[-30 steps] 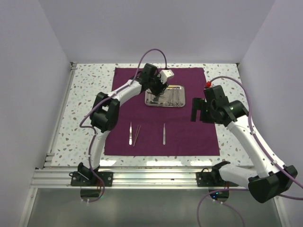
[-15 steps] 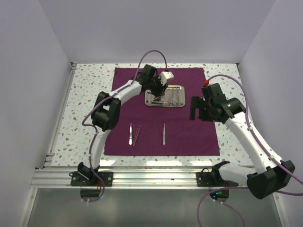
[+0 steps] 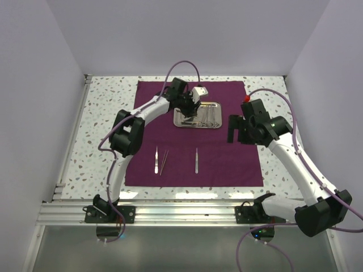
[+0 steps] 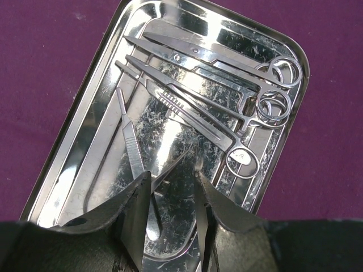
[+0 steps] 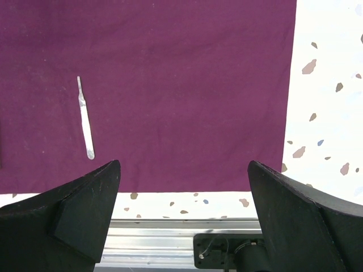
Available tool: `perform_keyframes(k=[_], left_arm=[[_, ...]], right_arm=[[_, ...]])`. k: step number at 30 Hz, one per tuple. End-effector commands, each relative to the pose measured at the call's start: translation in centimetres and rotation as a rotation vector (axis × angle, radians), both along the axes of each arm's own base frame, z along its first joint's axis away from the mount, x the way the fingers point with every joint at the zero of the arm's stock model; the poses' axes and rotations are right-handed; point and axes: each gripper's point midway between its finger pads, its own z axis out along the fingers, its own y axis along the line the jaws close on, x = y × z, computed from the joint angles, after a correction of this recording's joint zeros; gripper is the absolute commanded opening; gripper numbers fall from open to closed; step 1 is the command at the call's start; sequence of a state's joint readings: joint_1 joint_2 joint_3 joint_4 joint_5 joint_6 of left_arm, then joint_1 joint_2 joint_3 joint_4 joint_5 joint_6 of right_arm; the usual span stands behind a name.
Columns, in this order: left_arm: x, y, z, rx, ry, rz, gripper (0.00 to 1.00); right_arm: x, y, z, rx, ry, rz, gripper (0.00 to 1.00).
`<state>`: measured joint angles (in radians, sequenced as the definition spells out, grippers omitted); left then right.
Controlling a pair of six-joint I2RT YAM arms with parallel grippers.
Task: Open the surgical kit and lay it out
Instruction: Pick up the medical item from the container.
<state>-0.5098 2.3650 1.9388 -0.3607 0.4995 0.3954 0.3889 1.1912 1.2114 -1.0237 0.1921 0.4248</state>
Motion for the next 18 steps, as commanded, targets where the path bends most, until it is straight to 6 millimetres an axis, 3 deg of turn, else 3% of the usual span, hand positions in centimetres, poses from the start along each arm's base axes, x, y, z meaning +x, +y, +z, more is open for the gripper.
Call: perform_keyframes(k=[1, 6, 11, 17, 18], left_arm=[[0.5, 0.3, 0.1, -0.001, -0.023, -0.011, 0.4], [1.3, -0.3, -0.8, -0.001, -0.032, 0.024, 0.38], [0.7, -0.6, -2.9, 0.029, -0.006, 0.021, 0.36], [1.1, -0.8, -3.3, 0.035, -0.016, 0.047, 0.24], [1.4, -1.0, -2.9, 0.026, -0.023, 0.057, 0.17]], right_arm=[[0.8, -0.3, 0.5, -0.007, -0.041, -0.004, 0.98], [0.8, -0.3, 0.4, -0.001, -0.04, -0.007, 0.98], [0.8, -0.5, 0.6, -0.003, -0.048, -0.005, 0.98], [0.8, -0.5, 0.4, 0.002, -0.039, -0.005, 0.98], [0.8, -0.5, 0.4, 0.003, -0.037, -0.004, 0.98]])
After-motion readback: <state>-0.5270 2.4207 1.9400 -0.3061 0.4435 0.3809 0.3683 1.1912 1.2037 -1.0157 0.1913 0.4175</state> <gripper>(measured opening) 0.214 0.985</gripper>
